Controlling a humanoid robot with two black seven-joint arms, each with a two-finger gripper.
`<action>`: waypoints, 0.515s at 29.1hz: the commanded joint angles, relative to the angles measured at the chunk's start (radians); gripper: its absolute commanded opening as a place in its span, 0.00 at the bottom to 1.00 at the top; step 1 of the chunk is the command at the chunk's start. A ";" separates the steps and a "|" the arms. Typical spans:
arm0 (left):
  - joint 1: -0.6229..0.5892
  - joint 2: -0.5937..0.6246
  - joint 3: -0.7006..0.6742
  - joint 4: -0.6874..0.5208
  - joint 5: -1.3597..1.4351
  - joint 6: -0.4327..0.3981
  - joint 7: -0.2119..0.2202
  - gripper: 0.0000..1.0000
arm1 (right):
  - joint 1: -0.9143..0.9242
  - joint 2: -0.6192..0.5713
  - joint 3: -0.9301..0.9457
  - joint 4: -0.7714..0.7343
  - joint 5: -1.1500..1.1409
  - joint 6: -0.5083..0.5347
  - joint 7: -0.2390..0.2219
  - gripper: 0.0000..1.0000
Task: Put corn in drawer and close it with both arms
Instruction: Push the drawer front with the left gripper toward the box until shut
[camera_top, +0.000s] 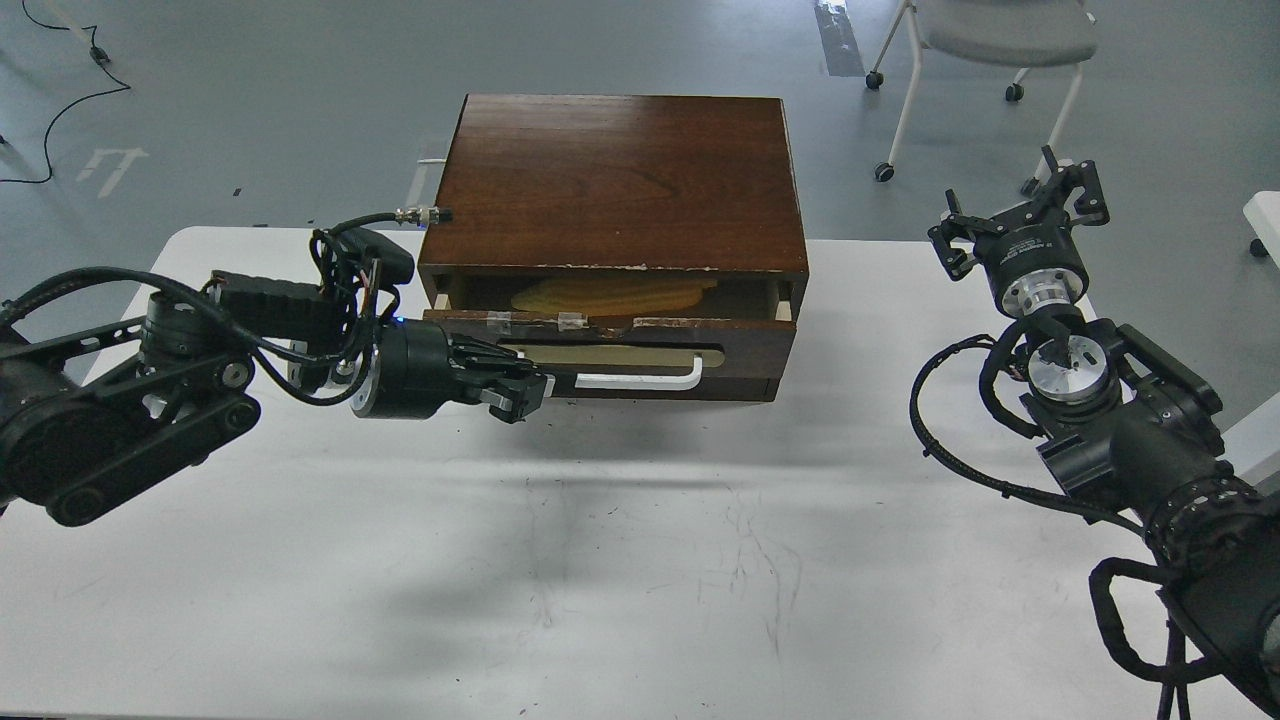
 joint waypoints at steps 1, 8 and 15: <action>-0.001 -0.007 -0.001 0.017 0.000 0.000 0.000 0.00 | 0.001 0.000 0.004 0.000 0.000 -0.001 -0.001 1.00; -0.010 -0.011 0.000 0.030 0.000 0.000 0.000 0.00 | 0.001 -0.002 0.006 0.000 0.000 -0.001 -0.001 1.00; -0.021 -0.020 0.000 0.063 0.000 0.000 -0.002 0.00 | 0.004 0.000 0.006 0.001 0.000 -0.001 -0.001 1.00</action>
